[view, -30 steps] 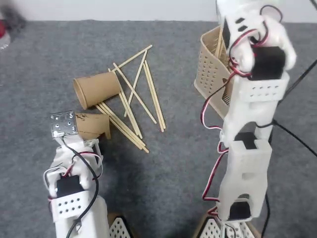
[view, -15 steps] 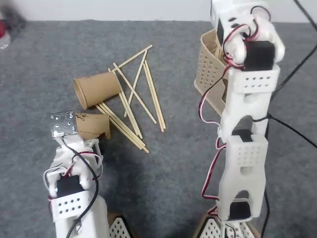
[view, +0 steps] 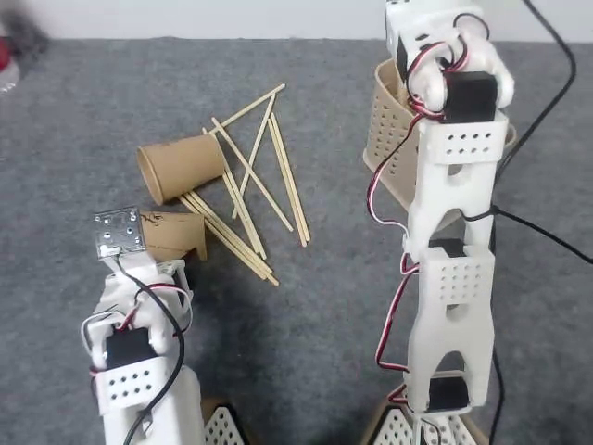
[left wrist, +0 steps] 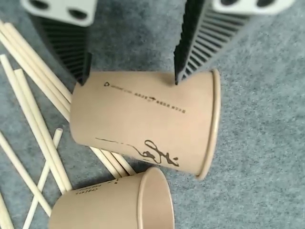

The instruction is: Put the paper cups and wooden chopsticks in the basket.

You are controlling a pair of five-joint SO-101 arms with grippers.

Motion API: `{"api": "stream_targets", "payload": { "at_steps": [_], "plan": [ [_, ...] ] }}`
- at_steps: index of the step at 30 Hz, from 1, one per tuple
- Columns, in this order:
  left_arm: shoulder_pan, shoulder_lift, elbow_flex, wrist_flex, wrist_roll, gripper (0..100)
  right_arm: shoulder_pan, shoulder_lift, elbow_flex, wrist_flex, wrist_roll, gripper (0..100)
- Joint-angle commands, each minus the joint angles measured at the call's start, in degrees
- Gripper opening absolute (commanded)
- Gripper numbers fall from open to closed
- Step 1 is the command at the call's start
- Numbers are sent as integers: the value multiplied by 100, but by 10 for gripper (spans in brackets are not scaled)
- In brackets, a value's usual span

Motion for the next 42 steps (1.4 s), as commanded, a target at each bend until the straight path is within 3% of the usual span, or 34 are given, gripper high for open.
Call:
{"api": "stream_targets", "payload": {
  "at_steps": [1, 8, 14, 19, 27, 33, 42],
  "plan": [
    [62, -44, -13, -123, 79, 273, 84, -154, -149, -22, 70, 217],
    [62, -44, -13, -123, 79, 273, -22, -822, -141, 374, 53, 131],
    [62, -44, -13, -123, 79, 273, -1033, -1314, 35, 1499, 325, 117],
    [53, -44, -4, -123, 79, 273, -1613, -892, 1275, 2053, 800, 117],
    [53, -44, -4, -123, 79, 273, -1657, 479, 2567, 1543, 835, 125],
    [53, -44, -4, -123, 79, 273, -2088, 1218, 2567, 1279, 844, 299],
    [53, -44, -4, -123, 79, 273, -2475, 1965, 2576, 927, 932, 255]
  ]
}}
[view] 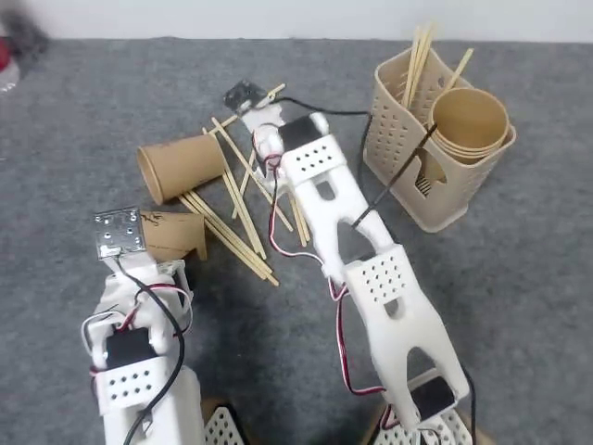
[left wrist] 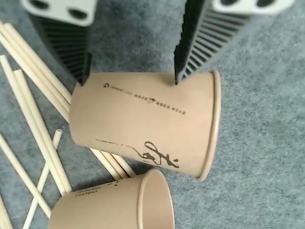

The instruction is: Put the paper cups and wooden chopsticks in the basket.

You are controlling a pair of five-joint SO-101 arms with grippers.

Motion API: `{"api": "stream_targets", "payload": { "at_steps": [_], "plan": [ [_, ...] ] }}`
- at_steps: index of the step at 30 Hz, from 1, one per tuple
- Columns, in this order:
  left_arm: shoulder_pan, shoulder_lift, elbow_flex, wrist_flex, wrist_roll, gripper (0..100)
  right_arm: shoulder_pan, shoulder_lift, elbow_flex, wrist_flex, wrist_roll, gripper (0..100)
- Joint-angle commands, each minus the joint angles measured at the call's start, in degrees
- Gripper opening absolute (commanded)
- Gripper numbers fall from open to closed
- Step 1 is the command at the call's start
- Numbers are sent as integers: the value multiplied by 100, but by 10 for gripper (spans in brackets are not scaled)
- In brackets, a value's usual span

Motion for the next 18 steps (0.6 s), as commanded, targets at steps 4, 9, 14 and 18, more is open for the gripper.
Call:
{"api": "stream_targets", "payload": {
  "at_steps": [4, 9, 14, 18],
  "plan": [
    [53, -44, -22, -123, 79, 273, -48, 295, -62, -75, 44, 236],
    [53, -44, -22, -105, 79, 273, -145, 382, -255, 154, 123, 139],
    [53, -44, -22, -105, 79, 273, -286, 409, -255, 558, 791, 5],
    [53, -44, -22, -105, 79, 273, -145, 409, -255, 866, 809, 5]
  ]
}}
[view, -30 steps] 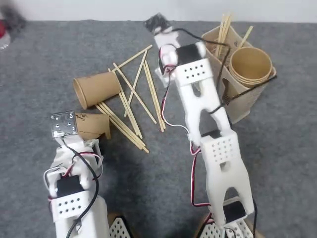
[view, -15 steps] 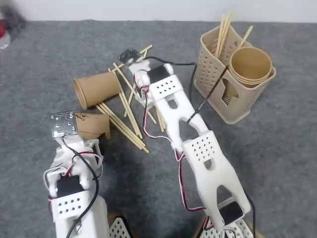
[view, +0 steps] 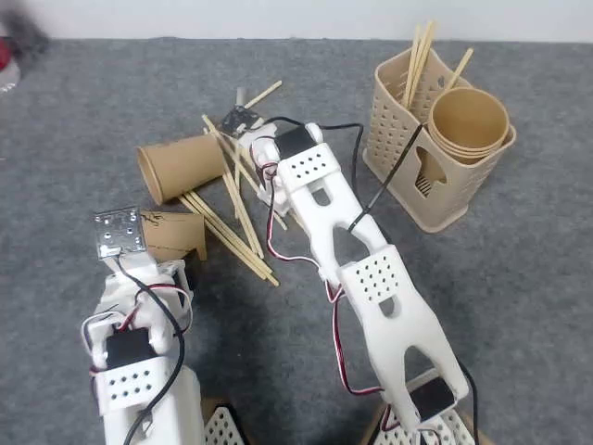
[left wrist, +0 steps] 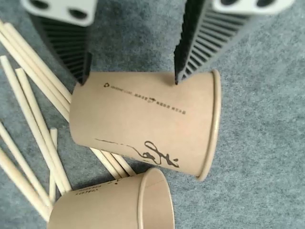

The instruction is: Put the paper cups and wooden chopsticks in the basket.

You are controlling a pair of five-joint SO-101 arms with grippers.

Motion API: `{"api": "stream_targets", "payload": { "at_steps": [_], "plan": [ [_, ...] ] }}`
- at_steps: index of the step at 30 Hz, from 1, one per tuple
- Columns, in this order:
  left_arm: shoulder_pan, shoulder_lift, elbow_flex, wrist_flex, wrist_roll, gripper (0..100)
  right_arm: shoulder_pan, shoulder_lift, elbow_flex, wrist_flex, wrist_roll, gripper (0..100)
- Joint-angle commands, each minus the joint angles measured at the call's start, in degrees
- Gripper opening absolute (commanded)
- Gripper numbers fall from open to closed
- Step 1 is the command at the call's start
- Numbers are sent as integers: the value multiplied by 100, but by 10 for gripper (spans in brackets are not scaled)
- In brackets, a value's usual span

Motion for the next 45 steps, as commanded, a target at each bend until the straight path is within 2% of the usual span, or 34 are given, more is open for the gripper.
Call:
{"api": "stream_targets", "payload": {
  "at_steps": [1, 7, 11, 21, 30, 36, 41, 45],
  "plan": [
    [53, -44, -22, -105, 79, 273, -13, -13, -141, 365, 132, 7],
    [53, -44, -22, -114, 79, 273, 514, -400, -791, 1068, 141, 7],
    [53, -44, -22, -114, 79, 273, 822, -1218, -1196, 1103, 141, 7],
    [53, -44, -22, -105, 70, 273, 804, -3336, -1169, 1103, 105, 7],
    [53, -44, -22, -114, 70, 273, 462, -3802, 1064, 1068, -545, 17],
    [149, -53, -119, -88, 88, 276, 470, -4312, 1301, 1086, -1046, 133],
    [105, -53, -1323, 844, 62, 276, 514, -5305, 1846, 1086, -1037, 151],
    [97, -9, -2607, 1626, 70, 276, 945, -6114, 2664, 1086, -651, 151]
  ]
}}
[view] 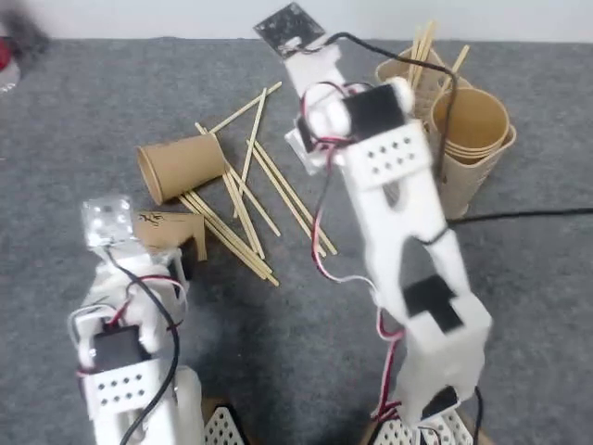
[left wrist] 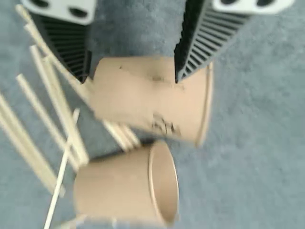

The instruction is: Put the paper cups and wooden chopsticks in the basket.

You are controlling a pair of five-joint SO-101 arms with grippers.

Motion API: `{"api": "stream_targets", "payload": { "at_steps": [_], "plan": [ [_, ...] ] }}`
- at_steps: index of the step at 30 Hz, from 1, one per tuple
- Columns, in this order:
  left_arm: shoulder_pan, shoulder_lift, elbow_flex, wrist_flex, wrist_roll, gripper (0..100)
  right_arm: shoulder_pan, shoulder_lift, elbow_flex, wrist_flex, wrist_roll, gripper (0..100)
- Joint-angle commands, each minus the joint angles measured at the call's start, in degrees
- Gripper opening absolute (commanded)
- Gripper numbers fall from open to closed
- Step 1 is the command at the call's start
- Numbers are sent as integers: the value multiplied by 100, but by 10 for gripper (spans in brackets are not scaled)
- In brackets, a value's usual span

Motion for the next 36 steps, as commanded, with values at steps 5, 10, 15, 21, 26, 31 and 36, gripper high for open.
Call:
{"api": "stream_targets", "payload": {
  "at_steps": [5, 10, 15, 21, 26, 31, 36],
  "plan": [
    [-26, 193, -2158, 809, 70, 276, 1314, -1675, 1495, 215, 246, 151],
    [211, 1741, -3160, 818, 114, 274, 2281, -2457, 2303, 207, 220, 151],
    [475, 4053, -4752, 818, 791, 274, 3187, -3565, 2980, 207, 220, 151],
    [545, 6075, -6132, 1108, 1257, 275, 4752, -5174, 4404, -400, 220, 151],
    [519, 6752, -6360, 1134, 1275, 275, 5262, -6352, 6523, -1771, 264, 151],
    [220, 6927, -6343, 782, 1275, 275, 5244, -7178, 8308, -2607, 264, 151],
    [26, 7376, -6273, 132, 1275, 275, 5262, -7565, 8993, -2677, 264, 151]
  ]
}}
